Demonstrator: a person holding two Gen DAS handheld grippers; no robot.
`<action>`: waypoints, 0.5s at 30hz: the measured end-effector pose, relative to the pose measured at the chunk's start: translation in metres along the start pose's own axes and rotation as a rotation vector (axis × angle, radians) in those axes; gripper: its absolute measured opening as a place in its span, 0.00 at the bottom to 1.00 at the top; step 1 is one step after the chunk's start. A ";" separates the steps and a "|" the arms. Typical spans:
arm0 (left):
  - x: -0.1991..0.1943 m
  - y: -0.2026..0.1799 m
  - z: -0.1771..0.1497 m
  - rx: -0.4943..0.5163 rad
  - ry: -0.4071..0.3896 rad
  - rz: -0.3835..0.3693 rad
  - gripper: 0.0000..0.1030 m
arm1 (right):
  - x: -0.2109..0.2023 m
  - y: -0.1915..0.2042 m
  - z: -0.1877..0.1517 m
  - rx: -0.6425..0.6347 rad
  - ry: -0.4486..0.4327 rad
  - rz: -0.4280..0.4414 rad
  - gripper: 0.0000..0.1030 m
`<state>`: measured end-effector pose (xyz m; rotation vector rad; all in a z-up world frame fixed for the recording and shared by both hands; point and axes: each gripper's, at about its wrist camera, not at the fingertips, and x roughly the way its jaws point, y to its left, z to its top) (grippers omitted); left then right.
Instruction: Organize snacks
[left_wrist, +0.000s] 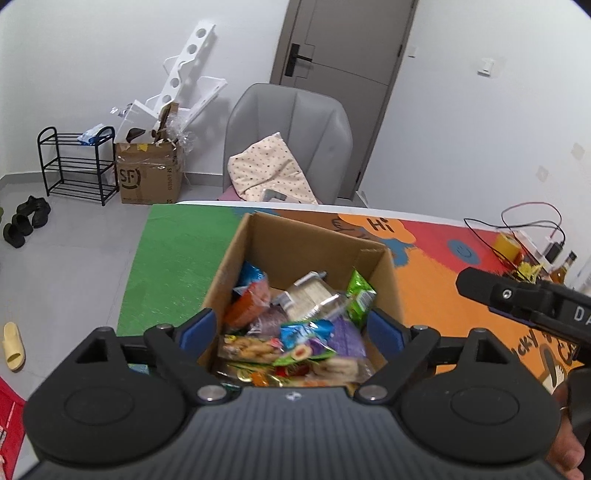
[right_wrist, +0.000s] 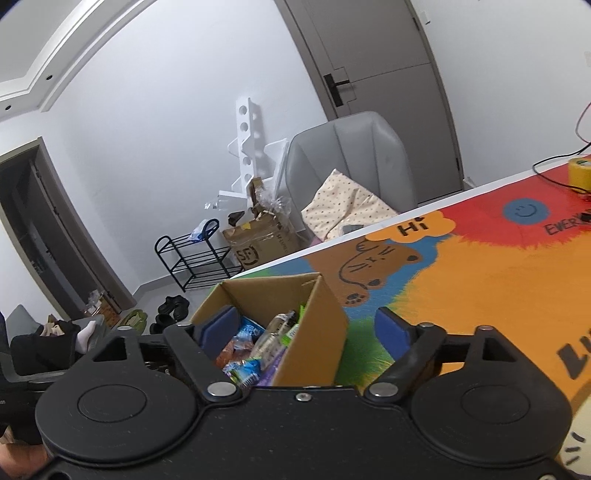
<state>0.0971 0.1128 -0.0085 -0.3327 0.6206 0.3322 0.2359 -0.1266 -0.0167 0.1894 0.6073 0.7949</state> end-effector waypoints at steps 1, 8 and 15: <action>-0.002 -0.003 -0.002 0.008 -0.001 0.000 0.88 | -0.003 -0.001 -0.001 -0.001 -0.002 -0.006 0.84; -0.014 -0.018 -0.010 0.049 -0.002 -0.010 0.89 | -0.027 -0.010 -0.008 0.007 -0.029 -0.033 0.95; -0.031 -0.030 -0.022 0.091 0.011 -0.012 0.92 | -0.052 -0.010 -0.017 0.001 -0.041 -0.051 1.00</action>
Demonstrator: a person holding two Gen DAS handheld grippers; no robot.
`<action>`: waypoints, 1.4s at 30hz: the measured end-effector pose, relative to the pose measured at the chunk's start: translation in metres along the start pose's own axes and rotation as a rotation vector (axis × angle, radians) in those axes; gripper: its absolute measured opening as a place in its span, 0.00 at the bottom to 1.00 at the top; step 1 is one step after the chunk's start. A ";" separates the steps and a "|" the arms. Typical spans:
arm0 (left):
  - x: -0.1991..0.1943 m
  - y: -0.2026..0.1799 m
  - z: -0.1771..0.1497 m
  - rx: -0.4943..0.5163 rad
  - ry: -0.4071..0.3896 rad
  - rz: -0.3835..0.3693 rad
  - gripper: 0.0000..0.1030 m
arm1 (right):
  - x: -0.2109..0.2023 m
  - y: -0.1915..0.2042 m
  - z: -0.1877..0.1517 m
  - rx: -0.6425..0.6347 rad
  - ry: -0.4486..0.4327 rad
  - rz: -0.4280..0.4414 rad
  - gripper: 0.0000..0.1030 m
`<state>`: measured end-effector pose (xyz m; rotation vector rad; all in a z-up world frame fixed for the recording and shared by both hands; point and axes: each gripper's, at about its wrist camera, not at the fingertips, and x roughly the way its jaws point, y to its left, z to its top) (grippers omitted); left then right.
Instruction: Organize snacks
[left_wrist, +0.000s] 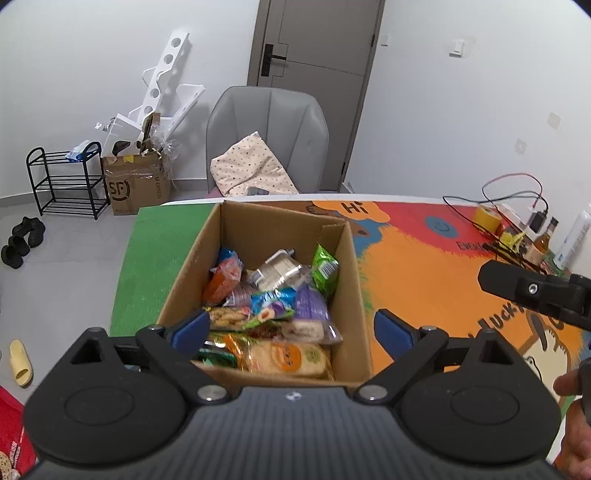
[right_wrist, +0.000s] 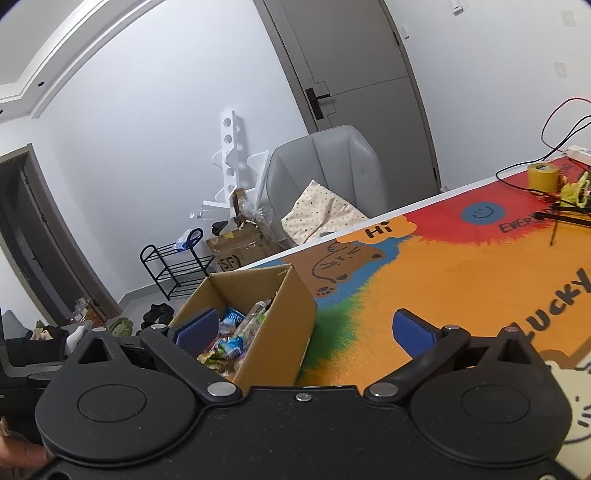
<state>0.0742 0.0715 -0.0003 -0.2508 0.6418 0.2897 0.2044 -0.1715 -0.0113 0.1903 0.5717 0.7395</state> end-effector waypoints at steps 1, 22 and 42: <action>-0.003 -0.001 -0.002 0.005 0.003 0.000 0.92 | -0.004 0.000 -0.001 -0.003 -0.002 -0.001 1.00; -0.059 -0.016 -0.024 0.088 -0.027 -0.049 0.93 | -0.073 0.004 -0.020 -0.035 -0.024 -0.097 1.00; -0.105 -0.007 -0.045 0.151 -0.082 -0.082 0.93 | -0.130 0.005 -0.038 -0.046 -0.076 -0.138 1.00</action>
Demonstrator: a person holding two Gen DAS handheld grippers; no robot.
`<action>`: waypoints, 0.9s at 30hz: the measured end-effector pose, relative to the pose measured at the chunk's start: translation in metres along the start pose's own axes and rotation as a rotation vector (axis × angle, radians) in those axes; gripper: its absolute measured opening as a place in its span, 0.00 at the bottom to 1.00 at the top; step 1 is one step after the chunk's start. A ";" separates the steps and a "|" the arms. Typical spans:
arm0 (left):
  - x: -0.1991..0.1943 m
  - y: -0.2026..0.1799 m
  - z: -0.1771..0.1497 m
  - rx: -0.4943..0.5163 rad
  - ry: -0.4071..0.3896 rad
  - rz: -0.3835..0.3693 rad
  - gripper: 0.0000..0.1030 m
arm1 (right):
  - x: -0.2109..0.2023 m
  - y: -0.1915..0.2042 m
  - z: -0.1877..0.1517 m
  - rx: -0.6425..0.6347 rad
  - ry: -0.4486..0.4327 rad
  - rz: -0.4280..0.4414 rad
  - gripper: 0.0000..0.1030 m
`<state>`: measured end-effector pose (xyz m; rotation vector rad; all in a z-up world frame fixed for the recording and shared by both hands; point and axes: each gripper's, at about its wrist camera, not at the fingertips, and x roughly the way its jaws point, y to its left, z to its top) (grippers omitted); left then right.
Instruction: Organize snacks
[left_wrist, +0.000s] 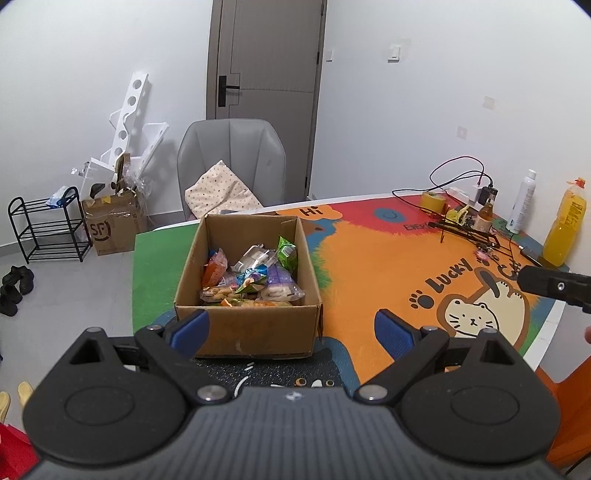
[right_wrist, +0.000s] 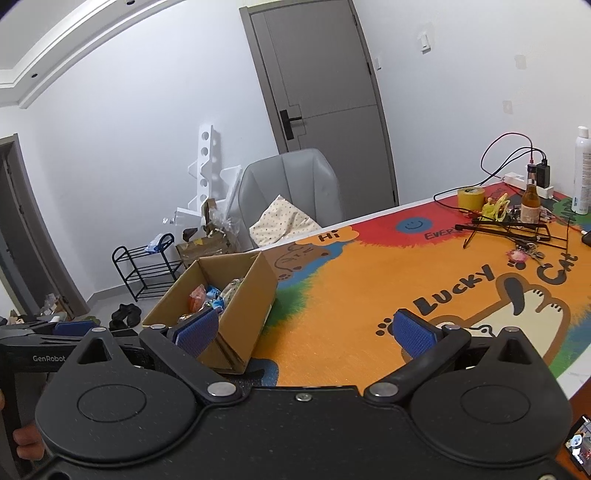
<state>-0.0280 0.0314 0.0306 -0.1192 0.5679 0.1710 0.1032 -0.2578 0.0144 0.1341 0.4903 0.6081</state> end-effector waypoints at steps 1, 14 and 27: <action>-0.002 0.000 0.000 0.003 -0.004 -0.001 0.93 | -0.003 -0.001 0.000 0.002 -0.004 -0.002 1.00; -0.013 -0.003 -0.003 0.019 -0.006 -0.025 0.93 | -0.019 -0.005 -0.002 -0.019 -0.006 0.007 1.00; -0.014 -0.002 -0.004 0.006 0.003 -0.035 0.93 | -0.017 -0.001 -0.005 -0.032 0.018 0.014 1.00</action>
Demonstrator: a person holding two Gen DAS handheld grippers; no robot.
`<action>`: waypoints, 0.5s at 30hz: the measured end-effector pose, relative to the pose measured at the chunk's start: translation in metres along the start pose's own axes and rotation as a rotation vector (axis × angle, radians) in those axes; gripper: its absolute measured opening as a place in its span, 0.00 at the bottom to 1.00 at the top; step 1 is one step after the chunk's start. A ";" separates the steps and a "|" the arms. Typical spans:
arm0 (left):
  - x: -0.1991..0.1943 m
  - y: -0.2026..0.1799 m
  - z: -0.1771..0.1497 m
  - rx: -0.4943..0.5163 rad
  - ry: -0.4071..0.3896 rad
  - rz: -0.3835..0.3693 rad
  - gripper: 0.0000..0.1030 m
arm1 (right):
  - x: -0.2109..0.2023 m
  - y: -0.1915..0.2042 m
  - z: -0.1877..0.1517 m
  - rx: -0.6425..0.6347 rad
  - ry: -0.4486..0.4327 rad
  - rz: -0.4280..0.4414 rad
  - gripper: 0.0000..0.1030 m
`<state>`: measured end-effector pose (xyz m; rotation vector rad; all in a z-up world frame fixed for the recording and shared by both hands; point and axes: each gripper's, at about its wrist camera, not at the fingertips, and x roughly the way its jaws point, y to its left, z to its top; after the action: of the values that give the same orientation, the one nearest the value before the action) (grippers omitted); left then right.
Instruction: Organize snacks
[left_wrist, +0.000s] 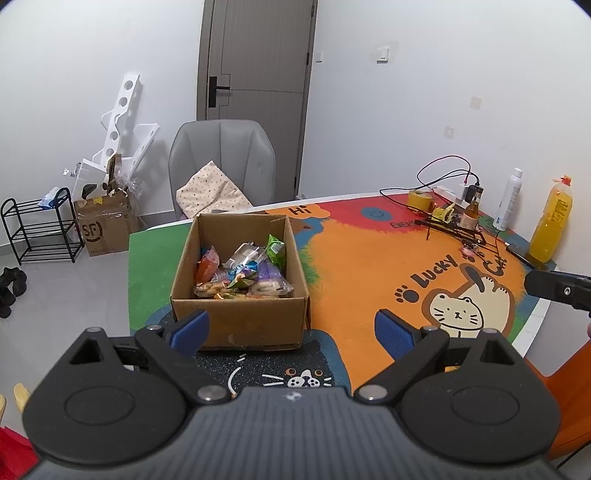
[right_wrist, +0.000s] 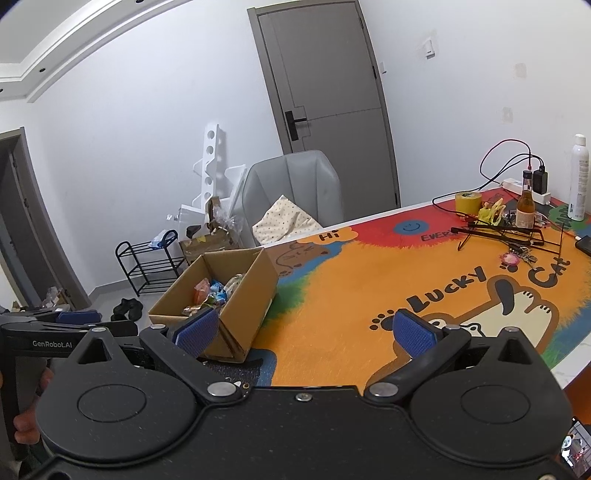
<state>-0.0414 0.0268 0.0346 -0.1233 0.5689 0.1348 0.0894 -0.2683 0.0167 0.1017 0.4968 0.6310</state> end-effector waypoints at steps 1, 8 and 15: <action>0.000 0.000 0.000 0.000 0.001 0.000 0.93 | 0.001 0.000 0.000 0.000 0.002 0.001 1.00; 0.002 -0.001 -0.001 -0.001 0.006 -0.005 0.93 | 0.003 0.001 0.001 -0.005 0.011 0.002 1.00; 0.003 -0.001 -0.001 -0.001 0.008 -0.006 0.93 | 0.004 0.000 0.000 -0.006 0.014 0.004 1.00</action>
<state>-0.0394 0.0263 0.0321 -0.1266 0.5767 0.1285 0.0922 -0.2657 0.0154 0.0933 0.5081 0.6372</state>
